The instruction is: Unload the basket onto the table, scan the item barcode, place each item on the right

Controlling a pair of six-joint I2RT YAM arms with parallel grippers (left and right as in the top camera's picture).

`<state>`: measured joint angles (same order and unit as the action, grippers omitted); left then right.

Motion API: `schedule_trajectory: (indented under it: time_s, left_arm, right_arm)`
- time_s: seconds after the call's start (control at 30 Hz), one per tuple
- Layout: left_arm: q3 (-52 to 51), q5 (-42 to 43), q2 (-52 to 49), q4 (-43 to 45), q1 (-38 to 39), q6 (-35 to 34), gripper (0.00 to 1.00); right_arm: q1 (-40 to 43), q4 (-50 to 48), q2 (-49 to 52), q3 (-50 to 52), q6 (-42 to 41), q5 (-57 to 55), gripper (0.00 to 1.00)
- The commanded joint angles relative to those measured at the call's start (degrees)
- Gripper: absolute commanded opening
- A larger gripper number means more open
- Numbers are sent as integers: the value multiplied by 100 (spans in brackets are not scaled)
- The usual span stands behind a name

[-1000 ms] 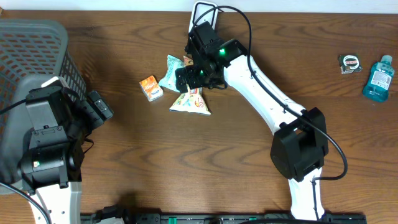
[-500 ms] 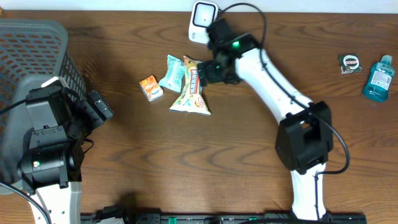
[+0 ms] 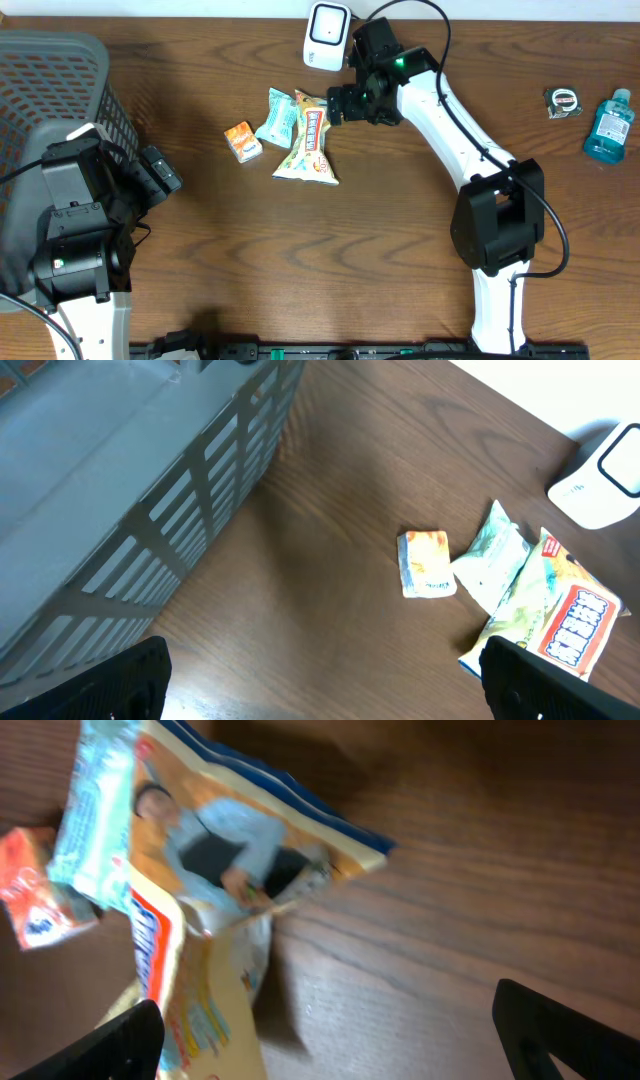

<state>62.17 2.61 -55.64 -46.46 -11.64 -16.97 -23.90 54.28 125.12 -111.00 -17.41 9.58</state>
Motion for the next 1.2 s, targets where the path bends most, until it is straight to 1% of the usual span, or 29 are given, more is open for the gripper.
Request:
schedule_trajectory:
  time_s: [0.0,0.13,0.27,0.33,0.5,0.87,1.17]
  left_arm:
    - [31,-70,-9,-2,-35,-50,98]
    - [31,-72,-9,-2,-35,-50,98]
    - [31,-70,-9,-2,-35,-50,98]
    - [31,-70,-9,-2,-35,-50,98]
    - [31,-70,-9,-2,-35,-50,98]
    - [31,-72,-9,-2,-35,-50,98]
    - [31,-70,-9,-2,-35,-50,98]
  right_arm:
    - [-160,-249,68,186,140,39,99]
    - [-267,-667,68,562,155,44,99]
    - [-321,-918,68,938,-107,46,99]
    - [-319,-1005,68,1025,-105,107,99]
    - [-313,-1246,68,1062,-382,151,99]
    - [-647,-1832,68,1239,-376,81,99]
    - [-695,-2135,70,1314,-378,-22,99]
